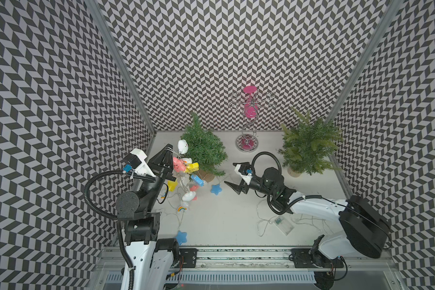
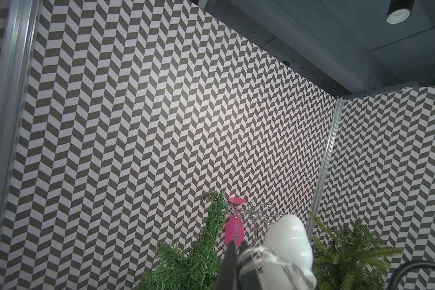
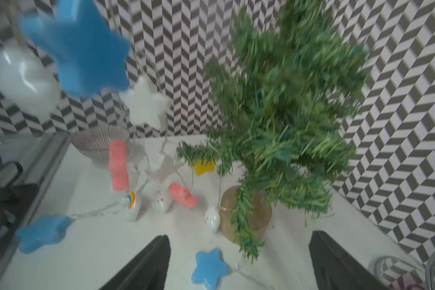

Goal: Wrap string light around the christmas tree
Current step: Pick up the light string from the center of the board.

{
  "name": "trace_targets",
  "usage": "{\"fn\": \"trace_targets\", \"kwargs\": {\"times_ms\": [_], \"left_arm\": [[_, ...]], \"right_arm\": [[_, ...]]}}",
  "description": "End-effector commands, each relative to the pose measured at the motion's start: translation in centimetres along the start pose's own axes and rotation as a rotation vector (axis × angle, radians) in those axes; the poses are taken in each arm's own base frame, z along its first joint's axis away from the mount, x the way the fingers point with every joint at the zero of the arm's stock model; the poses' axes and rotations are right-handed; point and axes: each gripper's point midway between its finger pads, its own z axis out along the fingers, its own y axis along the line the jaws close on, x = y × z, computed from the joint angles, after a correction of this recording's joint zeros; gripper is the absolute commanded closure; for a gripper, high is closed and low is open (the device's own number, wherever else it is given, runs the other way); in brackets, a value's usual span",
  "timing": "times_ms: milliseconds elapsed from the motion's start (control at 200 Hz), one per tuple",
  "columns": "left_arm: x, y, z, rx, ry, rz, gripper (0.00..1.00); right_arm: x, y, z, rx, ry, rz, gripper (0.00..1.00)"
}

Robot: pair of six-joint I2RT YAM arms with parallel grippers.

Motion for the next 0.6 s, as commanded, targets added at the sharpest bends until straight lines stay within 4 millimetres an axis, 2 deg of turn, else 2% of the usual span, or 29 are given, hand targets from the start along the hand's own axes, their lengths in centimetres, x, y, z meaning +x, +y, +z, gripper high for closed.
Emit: {"fn": "trace_targets", "kwargs": {"times_ms": [0, 120, 185, 210, 230, 330, 431, 531, 556, 576, 596], "left_arm": [[-3.4, -1.5, -0.8, -0.003, -0.044, 0.011, 1.0], [-5.0, -2.6, -1.4, 0.002, -0.056, 0.019, 1.0], [-5.4, -2.4, -1.8, -0.03, -0.061, 0.021, 1.0], [-5.3, -1.9, -1.8, -0.05, -0.07, 0.019, 1.0], [-6.2, -2.4, -2.7, -0.053, -0.105, 0.028, 1.0], [-7.1, -2.6, -3.5, -0.074, -0.131, 0.041, 1.0], [-8.2, -2.5, -4.6, -0.116, -0.173, 0.048, 1.0], [-9.1, -1.8, -5.6, -0.189, -0.201, 0.059, 1.0], [-9.2, -1.7, -5.7, -0.198, -0.205, 0.063, 1.0], [-9.2, -1.6, -5.8, -0.209, -0.211, 0.064, 1.0], [-9.2, -1.3, -5.8, -0.22, -0.215, 0.061, 1.0]], "right_arm": [[-0.4, -0.4, 0.7, 0.036, -0.112, -0.11, 0.14], [0.3, 1.0, 1.6, 0.008, -0.184, -0.151, 0.15], [0.5, 1.6, 2.5, -0.01, -0.206, -0.156, 0.16], [0.6, 1.9, 3.1, -0.019, -0.21, -0.156, 0.18], [0.8, 2.1, 3.6, -0.025, -0.208, -0.157, 0.2], [1.3, 3.0, 5.7, -0.034, -0.192, -0.154, 0.25], [1.8, 3.5, 6.9, 0.0, -0.202, -0.148, 0.31], [3.1, 3.6, 7.9, 0.023, -0.179, -0.145, 0.35], [3.4, 3.7, 8.2, 0.017, -0.171, -0.138, 0.38], [3.5, 4.2, 8.3, -0.001, -0.169, -0.149, 0.45], [3.5, 4.6, 8.5, -0.012, -0.159, -0.157, 0.47]]}}
